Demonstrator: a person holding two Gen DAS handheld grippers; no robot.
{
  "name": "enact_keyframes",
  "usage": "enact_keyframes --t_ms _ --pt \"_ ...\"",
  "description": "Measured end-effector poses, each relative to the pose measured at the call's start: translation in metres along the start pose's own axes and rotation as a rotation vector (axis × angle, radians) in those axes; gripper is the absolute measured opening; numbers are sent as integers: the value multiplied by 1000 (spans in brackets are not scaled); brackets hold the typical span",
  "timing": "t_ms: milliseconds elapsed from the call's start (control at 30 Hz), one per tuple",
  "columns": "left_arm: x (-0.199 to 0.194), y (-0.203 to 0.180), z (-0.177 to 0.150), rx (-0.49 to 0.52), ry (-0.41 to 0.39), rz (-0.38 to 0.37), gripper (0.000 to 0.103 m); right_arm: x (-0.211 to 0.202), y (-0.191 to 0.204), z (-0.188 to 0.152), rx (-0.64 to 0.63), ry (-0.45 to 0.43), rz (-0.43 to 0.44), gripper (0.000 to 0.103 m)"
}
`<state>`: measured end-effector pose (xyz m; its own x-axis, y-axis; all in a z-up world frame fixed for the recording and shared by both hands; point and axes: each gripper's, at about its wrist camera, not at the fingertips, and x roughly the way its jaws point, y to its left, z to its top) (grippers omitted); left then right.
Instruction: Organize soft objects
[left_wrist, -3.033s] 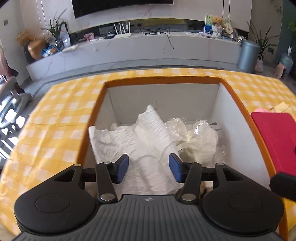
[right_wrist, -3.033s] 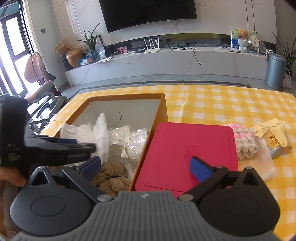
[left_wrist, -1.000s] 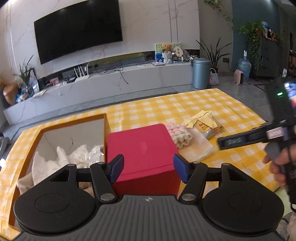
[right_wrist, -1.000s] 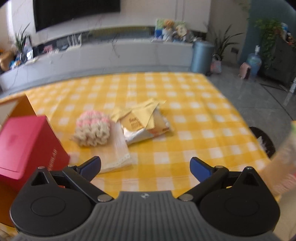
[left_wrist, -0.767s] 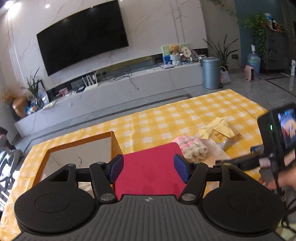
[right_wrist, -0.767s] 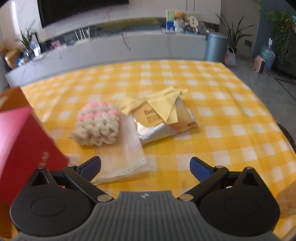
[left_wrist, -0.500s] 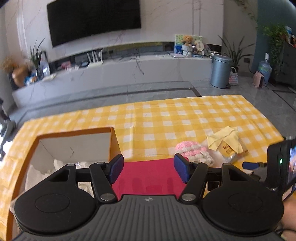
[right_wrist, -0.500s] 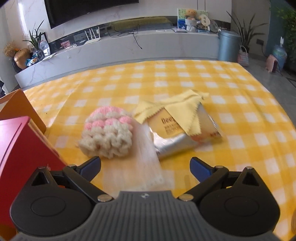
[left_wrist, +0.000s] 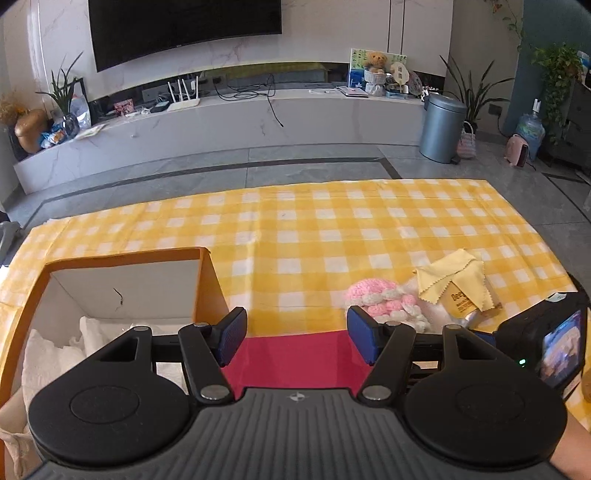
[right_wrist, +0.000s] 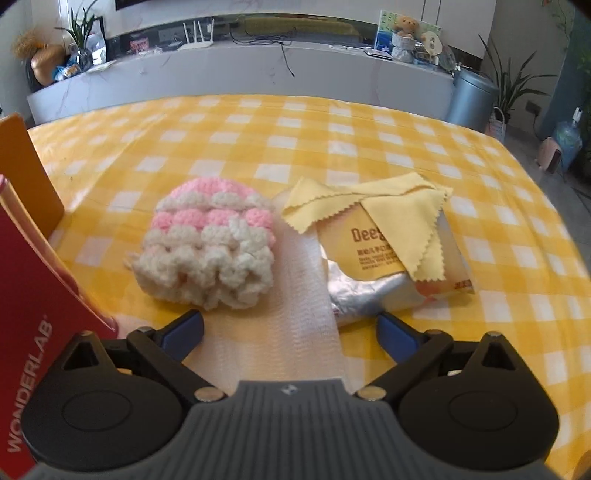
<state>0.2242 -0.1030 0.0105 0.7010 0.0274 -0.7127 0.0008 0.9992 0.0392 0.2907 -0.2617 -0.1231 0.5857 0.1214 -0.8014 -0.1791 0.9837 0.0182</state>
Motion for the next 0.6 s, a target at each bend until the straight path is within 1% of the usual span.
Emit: enact_keyframes --t_ms 67,133,233,300,333,367,433,467,500,567,600 --pt "2 -1 0 -6 1 17 73 1 -5 1 36 7 22 89" --pt "4 0 0 -21 17 6 73 -1 -6 1 15 3 22 82" --pt "6 -1 -1 -44 35 4 73 -7 -7 0 2 -1 25 62" --pt "7 -3 -1 -51 43 13 73 -11 -11 2 22 5 25 30" --pt "7 -5 0 -50 41 24 73 -12 -13 3 37 9 35 23" --pt "6 -6 1 -47 40 33 73 -11 -13 4 47 11 40 13" --pt "5 -9 3 -40 34 43 73 -12 -17 3 66 17 60 6" --pt "4 -11 5 -37 30 47 73 -13 -21 4 94 26 80 2" --pt "4 -14 8 -33 27 50 73 -13 -27 4 138 41 105 0" --pt "6 -20 16 -14 26 55 73 -15 -39 4 235 71 162 0" --pt "7 -25 20 -1 24 58 73 -17 -44 4 262 79 175 0"
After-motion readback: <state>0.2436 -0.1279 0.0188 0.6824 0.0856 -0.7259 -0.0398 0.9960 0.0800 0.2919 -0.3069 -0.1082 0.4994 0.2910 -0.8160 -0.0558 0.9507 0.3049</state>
